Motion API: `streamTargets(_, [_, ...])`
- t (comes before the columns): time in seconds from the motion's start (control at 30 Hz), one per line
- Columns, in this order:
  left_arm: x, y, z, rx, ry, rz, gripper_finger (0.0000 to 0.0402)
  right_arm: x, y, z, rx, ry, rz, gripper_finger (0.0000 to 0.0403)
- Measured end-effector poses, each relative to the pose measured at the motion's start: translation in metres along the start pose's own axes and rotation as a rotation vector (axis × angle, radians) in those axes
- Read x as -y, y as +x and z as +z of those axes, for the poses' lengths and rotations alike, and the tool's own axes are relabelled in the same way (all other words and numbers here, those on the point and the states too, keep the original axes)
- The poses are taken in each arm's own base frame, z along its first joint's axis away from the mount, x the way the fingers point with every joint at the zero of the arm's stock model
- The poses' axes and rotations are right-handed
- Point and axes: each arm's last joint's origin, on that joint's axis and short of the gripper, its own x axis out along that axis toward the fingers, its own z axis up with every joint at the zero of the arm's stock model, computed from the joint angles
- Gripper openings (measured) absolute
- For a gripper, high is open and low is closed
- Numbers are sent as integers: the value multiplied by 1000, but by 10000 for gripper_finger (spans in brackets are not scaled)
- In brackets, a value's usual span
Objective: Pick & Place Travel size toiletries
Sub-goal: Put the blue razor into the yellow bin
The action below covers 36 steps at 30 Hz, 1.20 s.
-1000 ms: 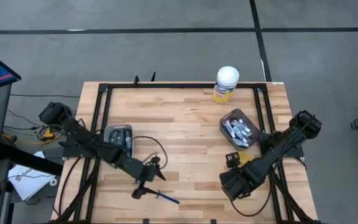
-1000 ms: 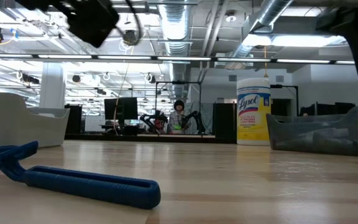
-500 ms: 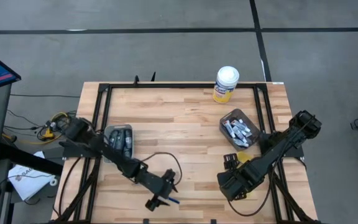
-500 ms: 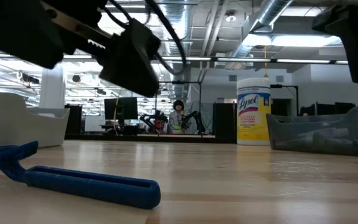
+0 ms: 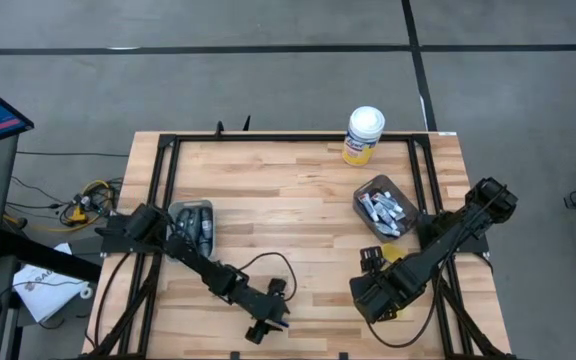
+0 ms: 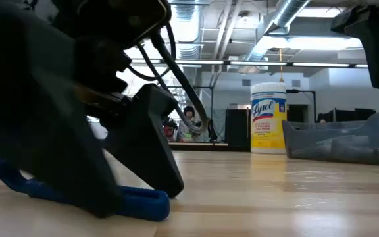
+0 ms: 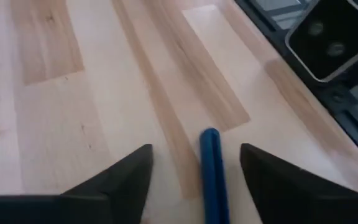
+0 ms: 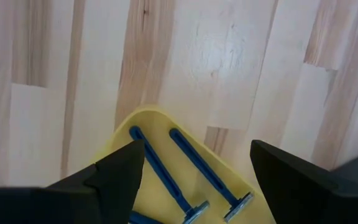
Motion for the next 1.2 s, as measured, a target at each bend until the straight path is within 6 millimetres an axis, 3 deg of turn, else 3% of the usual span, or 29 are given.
streamTargets(0.33, [1, 1, -7, -51, -42, 93, 30, 0, 0, -1, 21, 30, -47, 285])
streamTargets(0.53, [-9, -3, -2, -36, -210, 90, 23, 0, -1, -1, 53, 38, -98, 285])
streamTargets(0.63, [-19, -20, 9, -29, -247, 122, 18, 4, -7, -2, 99, 44, -140, 285])
streamTargets(0.8, [-42, -75, 59, 208, -302, 304, 18, 24, -33, -1, 256, 126, -190, 285])
streamTargets(1.0, [-65, -158, 100, 489, -387, 485, 18, 57, -82, -1, 593, 313, -189, 285])
streamTargets(1.2, [-66, -216, 118, 658, -353, 566, 18, 81, -130, 12, 972, 369, -121, 285])
